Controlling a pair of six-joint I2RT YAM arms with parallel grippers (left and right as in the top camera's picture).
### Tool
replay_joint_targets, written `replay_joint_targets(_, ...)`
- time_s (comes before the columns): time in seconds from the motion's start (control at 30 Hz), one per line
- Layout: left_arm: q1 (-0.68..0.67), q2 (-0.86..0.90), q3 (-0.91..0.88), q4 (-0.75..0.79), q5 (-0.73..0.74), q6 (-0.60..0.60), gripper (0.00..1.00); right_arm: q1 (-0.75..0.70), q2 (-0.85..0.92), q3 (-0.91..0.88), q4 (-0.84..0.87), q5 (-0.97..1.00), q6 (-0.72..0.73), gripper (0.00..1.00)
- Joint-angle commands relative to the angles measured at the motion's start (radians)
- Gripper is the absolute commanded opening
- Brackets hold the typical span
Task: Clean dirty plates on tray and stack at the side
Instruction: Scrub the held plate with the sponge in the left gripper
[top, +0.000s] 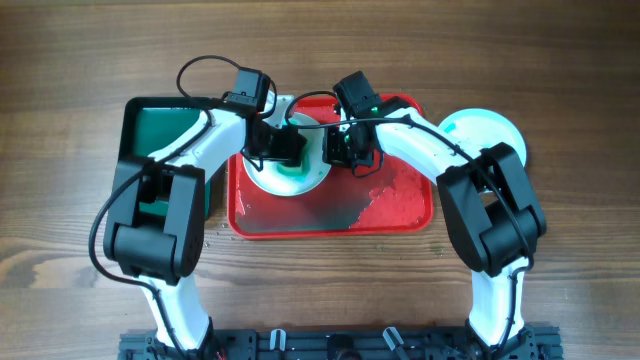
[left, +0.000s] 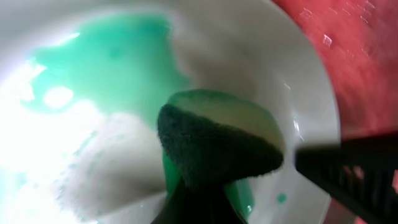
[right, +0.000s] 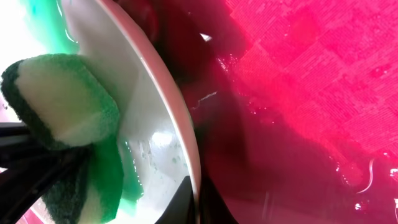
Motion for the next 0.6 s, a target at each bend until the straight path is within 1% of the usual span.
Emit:
replay_joint_targets(0.0,0.005,0.029,-0.009,0.003,-0.430,-0.224,0.04,0.006,0.015,0.009,-0.008,-0.017,-0.001,0.04)
replay_joint_targets(0.03,0.005,0.030,-0.009,-0.013,-0.479,-0.240,0.04,0.006,0.015,0.009,-0.008,-0.017,-0.002,0.04)
replay_joint_targets(0.13,0.003,0.030,-0.009,-0.078,-0.469,-0.232,0.04,0.006,0.015,0.009,-0.008,-0.018,-0.001,0.04)
replay_joint_targets(0.17,0.000,0.029,-0.009,-0.120,-0.385,-0.161,0.04,0.006,0.015,0.009,-0.009,-0.017,-0.001,0.04)
replay_joint_targets(0.2,-0.003,0.030,-0.009,-0.162,-0.262,-0.055,0.04,0.006,0.015,0.009,-0.008,-0.018,-0.001,0.04)
replay_joint_targets(0.27,-0.004,0.029,-0.009,-0.229,-0.055,0.120,0.04,0.006,0.015,0.009,-0.007,-0.018,-0.001,0.04)
replay_joint_targets(0.3,-0.004,0.029,-0.009,-0.249,0.024,0.187,0.04,0.006,0.015,0.009,-0.007,-0.018,-0.001,0.04)
replay_joint_targets(0.37,-0.004,0.029,-0.009,-0.256,0.140,0.262,0.04,0.006,0.015,0.009,-0.007,-0.018,-0.002,0.04)
replay_joint_targets(0.43,-0.004,0.029,-0.009,-0.225,0.185,0.282,0.04,0.006,0.015,0.009,-0.008,-0.018,-0.002,0.04)
replay_joint_targets(0.5,-0.004,0.029,-0.009,-0.175,0.185,0.278,0.04,0.006,0.015,0.009,-0.007,-0.018,-0.002,0.04)
replay_joint_targets(0.53,-0.003,0.030,-0.008,-0.137,0.184,0.261,0.04,0.006,0.015,0.009,-0.007,-0.018,-0.002,0.04)
replay_joint_targets(0.57,-0.003,0.030,-0.009,-0.063,0.172,0.223,0.04,0.006,0.015,0.009,-0.007,-0.018,-0.002,0.04)
